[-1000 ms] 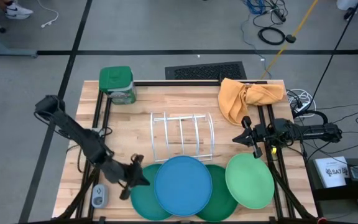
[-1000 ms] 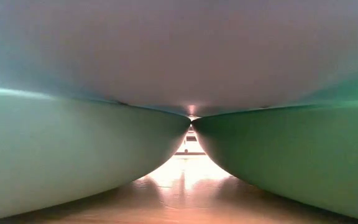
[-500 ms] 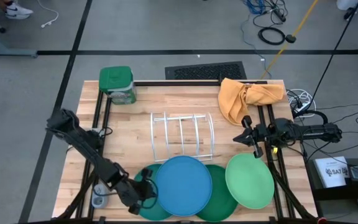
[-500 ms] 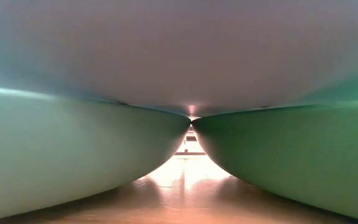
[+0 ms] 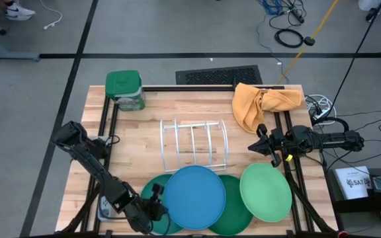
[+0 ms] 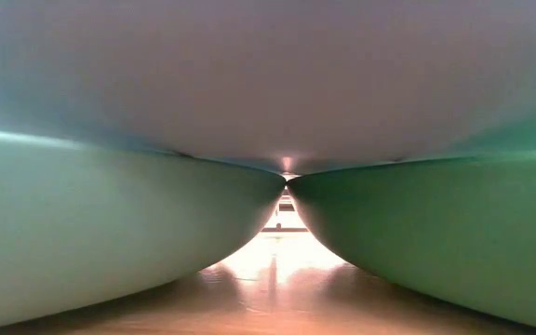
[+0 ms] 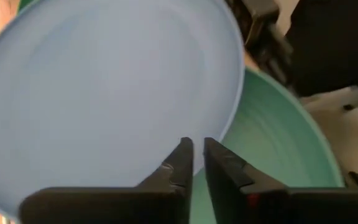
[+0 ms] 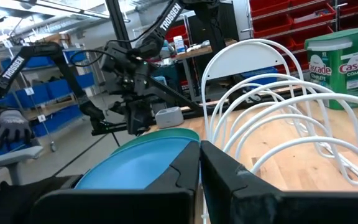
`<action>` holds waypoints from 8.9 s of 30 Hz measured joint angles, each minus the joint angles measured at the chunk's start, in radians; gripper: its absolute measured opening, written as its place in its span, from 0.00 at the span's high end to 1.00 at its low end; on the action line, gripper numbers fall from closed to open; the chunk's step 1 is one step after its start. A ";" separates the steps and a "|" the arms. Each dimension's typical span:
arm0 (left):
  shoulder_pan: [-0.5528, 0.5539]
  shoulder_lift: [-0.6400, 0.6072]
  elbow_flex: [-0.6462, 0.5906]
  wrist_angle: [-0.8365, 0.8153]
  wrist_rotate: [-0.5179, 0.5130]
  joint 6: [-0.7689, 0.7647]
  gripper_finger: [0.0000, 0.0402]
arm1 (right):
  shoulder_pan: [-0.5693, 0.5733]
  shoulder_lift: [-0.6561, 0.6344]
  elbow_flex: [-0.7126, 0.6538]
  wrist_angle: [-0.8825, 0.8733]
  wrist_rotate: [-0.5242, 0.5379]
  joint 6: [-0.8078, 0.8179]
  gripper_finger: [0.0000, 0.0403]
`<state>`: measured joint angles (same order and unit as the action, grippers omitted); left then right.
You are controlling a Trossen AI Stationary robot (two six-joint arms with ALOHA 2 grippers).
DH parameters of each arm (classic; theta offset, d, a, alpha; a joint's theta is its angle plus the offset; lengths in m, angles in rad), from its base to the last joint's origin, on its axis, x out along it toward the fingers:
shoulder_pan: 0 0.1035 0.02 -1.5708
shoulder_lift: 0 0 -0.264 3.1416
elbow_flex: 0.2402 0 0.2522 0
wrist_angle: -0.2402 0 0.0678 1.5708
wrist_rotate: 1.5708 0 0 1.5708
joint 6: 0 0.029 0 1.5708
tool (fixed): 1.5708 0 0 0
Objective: Sort dishes
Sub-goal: Put the blue plate into the dish rack, then put the light blue plate into the dish rack
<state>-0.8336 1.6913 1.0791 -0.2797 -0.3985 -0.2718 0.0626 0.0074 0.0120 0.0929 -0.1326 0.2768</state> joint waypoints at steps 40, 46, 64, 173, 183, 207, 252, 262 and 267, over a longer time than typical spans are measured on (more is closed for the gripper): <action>-0.024 0.264 0.123 -0.131 -0.259 0.342 0.83 | 0.000 0.000 0.002 -0.024 0.001 0.049 0.98; -0.023 0.235 0.158 -0.133 -0.257 0.339 0.97 | 0.000 0.000 0.002 -0.024 0.001 0.049 0.98; -0.038 -0.049 0.344 -0.126 -0.403 0.337 0.99 | 0.000 0.000 0.002 -0.050 0.002 0.130 0.98; 0.463 0.113 0.352 0.320 -0.423 -0.595 0.74 | 0.000 0.000 0.035 0.750 0.345 -0.509 0.76; 0.363 0.054 0.353 0.340 -0.013 -0.089 0.73 | 0.000 0.000 0.035 0.733 0.345 -0.509 0.76; 0.192 0.057 0.352 -0.413 0.158 -0.142 0.73 | 0.000 0.000 0.035 0.706 0.344 -0.464 0.76; 0.406 0.316 0.352 -0.540 0.269 0.182 0.74 | 0.000 0.000 0.035 0.694 0.341 -0.475 0.76; 0.403 0.305 0.355 -0.544 0.279 0.176 0.97 | 0.000 0.000 0.035 0.693 0.341 -0.475 0.76; 0.398 0.268 0.353 -0.557 0.269 0.174 0.98 | 0.000 0.000 0.035 0.690 0.341 -0.475 0.76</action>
<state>-0.4359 1.9589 1.4322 -0.8368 -0.1293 -0.0978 0.0628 0.0078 0.0471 0.7830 0.2089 -0.1982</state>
